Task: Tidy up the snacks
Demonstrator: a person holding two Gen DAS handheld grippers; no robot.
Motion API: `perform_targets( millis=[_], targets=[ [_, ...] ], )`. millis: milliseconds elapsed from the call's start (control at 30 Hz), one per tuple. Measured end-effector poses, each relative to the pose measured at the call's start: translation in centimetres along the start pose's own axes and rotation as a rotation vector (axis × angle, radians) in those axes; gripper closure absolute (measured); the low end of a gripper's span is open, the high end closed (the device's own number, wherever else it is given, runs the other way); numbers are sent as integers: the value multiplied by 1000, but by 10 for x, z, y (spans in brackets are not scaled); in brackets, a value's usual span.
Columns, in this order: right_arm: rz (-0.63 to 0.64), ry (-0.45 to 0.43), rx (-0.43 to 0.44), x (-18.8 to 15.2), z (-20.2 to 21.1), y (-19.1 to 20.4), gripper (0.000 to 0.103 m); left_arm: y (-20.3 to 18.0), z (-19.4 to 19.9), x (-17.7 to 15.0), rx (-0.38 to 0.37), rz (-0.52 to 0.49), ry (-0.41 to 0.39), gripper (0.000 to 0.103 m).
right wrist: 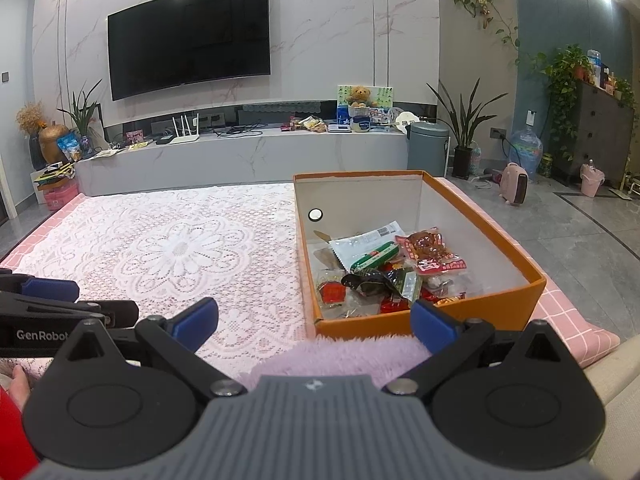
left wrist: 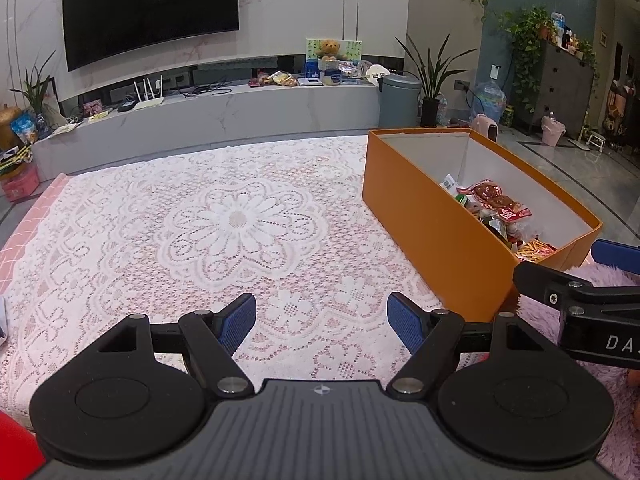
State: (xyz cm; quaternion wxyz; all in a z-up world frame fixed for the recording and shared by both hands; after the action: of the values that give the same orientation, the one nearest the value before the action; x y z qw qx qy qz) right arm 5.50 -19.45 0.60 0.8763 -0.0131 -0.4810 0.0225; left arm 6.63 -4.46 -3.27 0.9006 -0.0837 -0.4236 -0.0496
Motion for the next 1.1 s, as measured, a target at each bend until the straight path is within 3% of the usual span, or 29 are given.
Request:
perform_targets(
  millis=[1100],
  targets=[
    [4, -3, -2, 0, 0, 0, 3, 0, 2, 0, -14, 15, -12, 15]
  ],
)
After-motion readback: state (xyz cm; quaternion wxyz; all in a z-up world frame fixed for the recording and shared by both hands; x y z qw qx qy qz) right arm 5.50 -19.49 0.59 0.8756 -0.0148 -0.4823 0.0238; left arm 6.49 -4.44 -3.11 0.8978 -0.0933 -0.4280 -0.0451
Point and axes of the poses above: each gripper's, at about its wrist camera, not at the fingertips, and z roughly against the way its jaws point, y to its left, x to its top, the point moved 5 cm from there along -z, roughly the way its jaws point, and after that the axes turned 10 degrees about -x, right-handed, at the moved point
